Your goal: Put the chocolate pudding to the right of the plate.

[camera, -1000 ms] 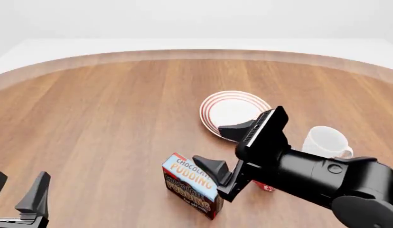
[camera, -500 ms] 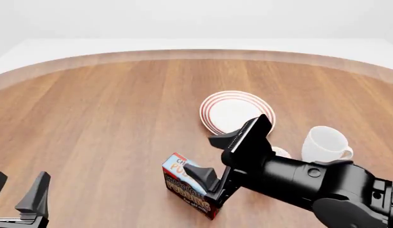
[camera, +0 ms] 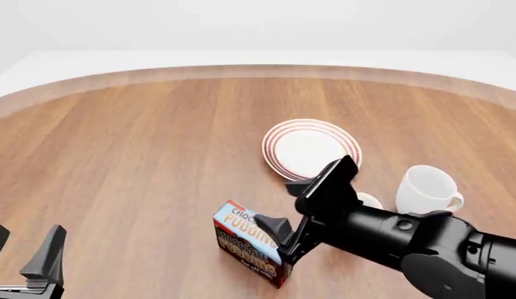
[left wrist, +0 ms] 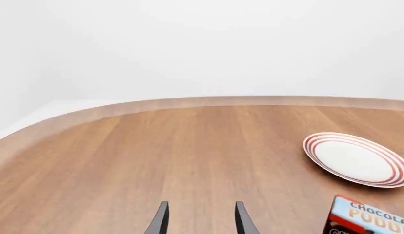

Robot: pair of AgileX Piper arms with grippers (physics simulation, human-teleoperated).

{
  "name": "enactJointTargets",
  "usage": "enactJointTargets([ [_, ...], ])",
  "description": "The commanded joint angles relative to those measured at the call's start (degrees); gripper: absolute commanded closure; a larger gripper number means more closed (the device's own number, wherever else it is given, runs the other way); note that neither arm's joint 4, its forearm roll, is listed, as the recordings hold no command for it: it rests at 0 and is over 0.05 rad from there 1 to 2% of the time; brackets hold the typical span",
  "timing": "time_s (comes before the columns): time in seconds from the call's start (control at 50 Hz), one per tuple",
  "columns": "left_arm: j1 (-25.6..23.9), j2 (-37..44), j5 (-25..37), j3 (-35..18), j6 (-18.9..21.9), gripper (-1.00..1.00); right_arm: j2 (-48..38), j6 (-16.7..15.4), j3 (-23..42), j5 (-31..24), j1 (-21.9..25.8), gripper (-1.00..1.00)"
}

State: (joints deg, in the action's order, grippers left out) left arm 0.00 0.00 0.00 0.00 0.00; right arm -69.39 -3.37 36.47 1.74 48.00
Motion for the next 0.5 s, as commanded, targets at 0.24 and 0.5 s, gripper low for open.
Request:
enactJointTargets([
  [0.24,0.0,0.0,0.0,0.0,0.0,-1.0,-2.6,-0.1,-0.1,-0.7,-2.2,-1.0],
  [0.5,0.0,0.0,0.0,0.0,0.0,-1.0,-5.4,0.3,0.1,0.1,-1.7,-1.0],
])
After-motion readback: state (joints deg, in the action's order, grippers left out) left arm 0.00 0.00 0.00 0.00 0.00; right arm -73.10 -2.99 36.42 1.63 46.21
